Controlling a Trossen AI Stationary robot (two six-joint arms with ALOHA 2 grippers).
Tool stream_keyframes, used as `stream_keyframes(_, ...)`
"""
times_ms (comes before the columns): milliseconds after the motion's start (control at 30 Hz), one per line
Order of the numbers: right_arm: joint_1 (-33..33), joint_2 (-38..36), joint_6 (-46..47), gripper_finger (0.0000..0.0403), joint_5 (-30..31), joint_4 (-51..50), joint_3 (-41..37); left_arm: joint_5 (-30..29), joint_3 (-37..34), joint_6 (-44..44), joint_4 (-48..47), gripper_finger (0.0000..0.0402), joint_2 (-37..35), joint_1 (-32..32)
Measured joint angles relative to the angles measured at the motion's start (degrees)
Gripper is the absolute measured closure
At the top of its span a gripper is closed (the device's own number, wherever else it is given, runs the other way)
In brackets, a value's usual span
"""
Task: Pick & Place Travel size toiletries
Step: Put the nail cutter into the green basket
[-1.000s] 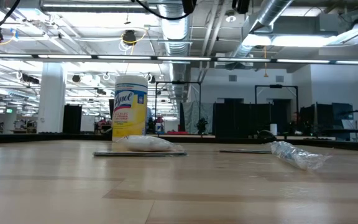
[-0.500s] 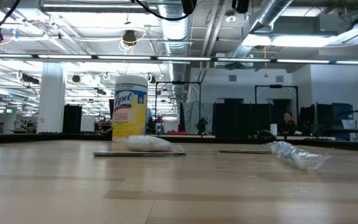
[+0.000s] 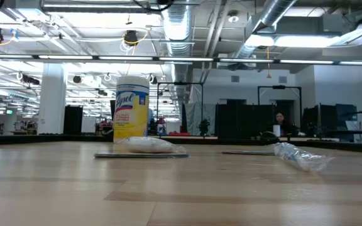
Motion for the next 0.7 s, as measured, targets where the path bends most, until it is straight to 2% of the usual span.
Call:
stream_keyframes(100,1.8,-2.0,-0.8,0.0133,-1.4,-2.4,0.4,-7.4,-0.2,-0.9,-0.7,0.04,-0.7,-2.1)
stream_keyframes(267,3.5,-1.7,-1.2,0.0133,-0.5,-1.8,0.2,-14.7,-0.2,-2.4,0.2,0.04,-1.0,-5.5)
stream_keyframes(433,4.8,-1.6,-1.0,0.0133,-1.9,-2.7,0.2,-16.9,-0.2,-6.8,-1.7,0.04,-1.0,-8.2)
stream_keyframes(700,6.3,-1.6,-1.4,0.0133,-1.8,-3.3,0.2,-16.9,-0.1,-22.7,-16.9,0.04,-1.8,-16.6)
